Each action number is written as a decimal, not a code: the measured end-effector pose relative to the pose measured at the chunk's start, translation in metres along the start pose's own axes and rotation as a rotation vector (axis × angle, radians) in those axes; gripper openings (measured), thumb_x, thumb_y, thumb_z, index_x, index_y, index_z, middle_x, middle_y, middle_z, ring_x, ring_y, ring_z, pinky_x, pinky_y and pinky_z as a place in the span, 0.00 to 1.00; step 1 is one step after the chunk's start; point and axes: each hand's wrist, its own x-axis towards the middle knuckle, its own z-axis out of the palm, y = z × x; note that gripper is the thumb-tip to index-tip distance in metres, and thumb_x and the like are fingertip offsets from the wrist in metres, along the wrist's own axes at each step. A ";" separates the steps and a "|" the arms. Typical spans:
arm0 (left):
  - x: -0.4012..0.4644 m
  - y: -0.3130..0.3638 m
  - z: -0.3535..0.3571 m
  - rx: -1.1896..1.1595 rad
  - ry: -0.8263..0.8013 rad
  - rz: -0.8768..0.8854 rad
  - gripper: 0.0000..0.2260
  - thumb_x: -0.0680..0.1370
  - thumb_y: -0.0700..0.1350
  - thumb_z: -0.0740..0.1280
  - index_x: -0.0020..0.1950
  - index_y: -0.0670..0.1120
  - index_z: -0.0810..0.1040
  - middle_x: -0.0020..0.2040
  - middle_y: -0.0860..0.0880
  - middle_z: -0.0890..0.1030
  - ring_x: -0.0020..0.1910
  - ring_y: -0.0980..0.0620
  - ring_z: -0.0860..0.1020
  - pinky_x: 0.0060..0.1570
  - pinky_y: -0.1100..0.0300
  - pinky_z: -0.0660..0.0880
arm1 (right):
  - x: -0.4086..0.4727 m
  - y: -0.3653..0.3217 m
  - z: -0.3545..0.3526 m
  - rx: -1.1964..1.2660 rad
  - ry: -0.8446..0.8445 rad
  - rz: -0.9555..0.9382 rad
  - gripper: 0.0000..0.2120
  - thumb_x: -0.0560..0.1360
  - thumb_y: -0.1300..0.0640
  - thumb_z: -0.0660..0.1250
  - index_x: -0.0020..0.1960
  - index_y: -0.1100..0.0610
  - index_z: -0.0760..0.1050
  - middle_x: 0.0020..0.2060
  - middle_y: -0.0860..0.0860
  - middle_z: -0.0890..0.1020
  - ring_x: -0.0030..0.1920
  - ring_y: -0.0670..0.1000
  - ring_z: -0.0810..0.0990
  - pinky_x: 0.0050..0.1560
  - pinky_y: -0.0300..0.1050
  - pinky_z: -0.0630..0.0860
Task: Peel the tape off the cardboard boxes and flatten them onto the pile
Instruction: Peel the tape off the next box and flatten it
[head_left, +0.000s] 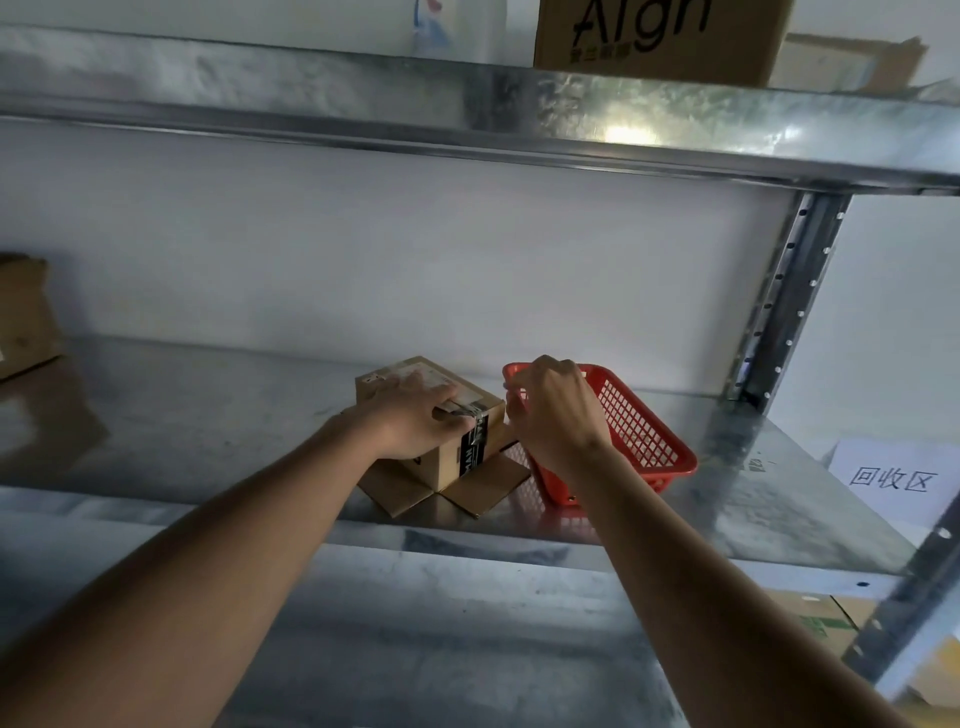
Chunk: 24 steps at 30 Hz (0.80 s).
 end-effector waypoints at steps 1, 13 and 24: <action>-0.001 -0.002 -0.001 -0.003 -0.001 0.004 0.40 0.72 0.80 0.43 0.82 0.67 0.52 0.85 0.48 0.51 0.83 0.38 0.48 0.77 0.36 0.51 | 0.000 -0.002 0.002 0.022 -0.009 -0.045 0.10 0.79 0.58 0.69 0.58 0.55 0.85 0.56 0.54 0.85 0.56 0.55 0.82 0.54 0.51 0.82; -0.022 -0.043 -0.003 -0.003 0.076 -0.040 0.25 0.85 0.64 0.46 0.82 0.63 0.58 0.82 0.50 0.60 0.81 0.40 0.55 0.78 0.37 0.55 | 0.008 -0.037 0.032 0.198 -0.222 -0.056 0.10 0.80 0.50 0.71 0.57 0.52 0.85 0.51 0.47 0.86 0.38 0.41 0.76 0.32 0.30 0.60; -0.020 -0.057 -0.009 0.019 0.054 -0.033 0.26 0.84 0.65 0.45 0.83 0.64 0.55 0.83 0.50 0.57 0.81 0.39 0.53 0.78 0.39 0.55 | -0.019 -0.062 0.069 0.513 -0.090 0.363 0.12 0.72 0.53 0.80 0.54 0.55 0.84 0.45 0.47 0.87 0.36 0.35 0.77 0.30 0.26 0.69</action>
